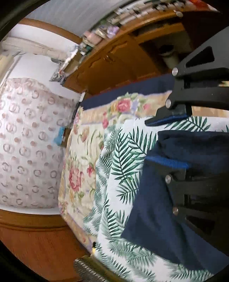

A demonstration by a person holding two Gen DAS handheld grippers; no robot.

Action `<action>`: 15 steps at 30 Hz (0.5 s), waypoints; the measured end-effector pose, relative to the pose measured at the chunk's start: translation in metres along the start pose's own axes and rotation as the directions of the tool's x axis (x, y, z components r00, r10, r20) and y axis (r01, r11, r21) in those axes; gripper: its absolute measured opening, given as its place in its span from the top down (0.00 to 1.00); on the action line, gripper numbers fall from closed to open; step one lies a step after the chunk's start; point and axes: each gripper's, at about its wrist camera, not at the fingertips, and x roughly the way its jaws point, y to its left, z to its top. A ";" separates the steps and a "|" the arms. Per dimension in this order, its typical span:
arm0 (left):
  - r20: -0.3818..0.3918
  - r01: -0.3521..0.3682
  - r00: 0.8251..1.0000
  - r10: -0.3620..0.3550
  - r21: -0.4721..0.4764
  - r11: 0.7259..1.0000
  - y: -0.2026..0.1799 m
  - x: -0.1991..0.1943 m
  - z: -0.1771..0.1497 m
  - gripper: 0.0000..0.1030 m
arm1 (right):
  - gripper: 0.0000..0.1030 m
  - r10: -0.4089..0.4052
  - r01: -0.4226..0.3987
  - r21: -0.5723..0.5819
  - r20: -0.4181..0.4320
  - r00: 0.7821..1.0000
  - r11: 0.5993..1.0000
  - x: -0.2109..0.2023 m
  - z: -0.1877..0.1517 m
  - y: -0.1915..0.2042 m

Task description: Fold small clothes

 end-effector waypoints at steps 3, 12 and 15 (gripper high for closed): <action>-0.007 0.008 1.000 -0.008 0.006 1.000 -0.004 0.003 0.000 0.27 | 0.61 0.061 -0.061 0.023 0.018 0.998 0.998 -0.008 -0.005 0.001; -0.046 0.042 0.998 -0.041 0.024 0.999 -0.020 0.017 -0.001 0.27 | 0.67 0.188 -0.189 -0.002 -0.033 0.982 0.982 0.014 -0.037 0.002; -0.061 0.055 0.997 -0.052 0.036 0.998 -0.026 0.020 -0.002 0.27 | 0.67 0.203 -0.203 -0.005 -0.038 0.978 0.979 0.015 -0.040 -0.001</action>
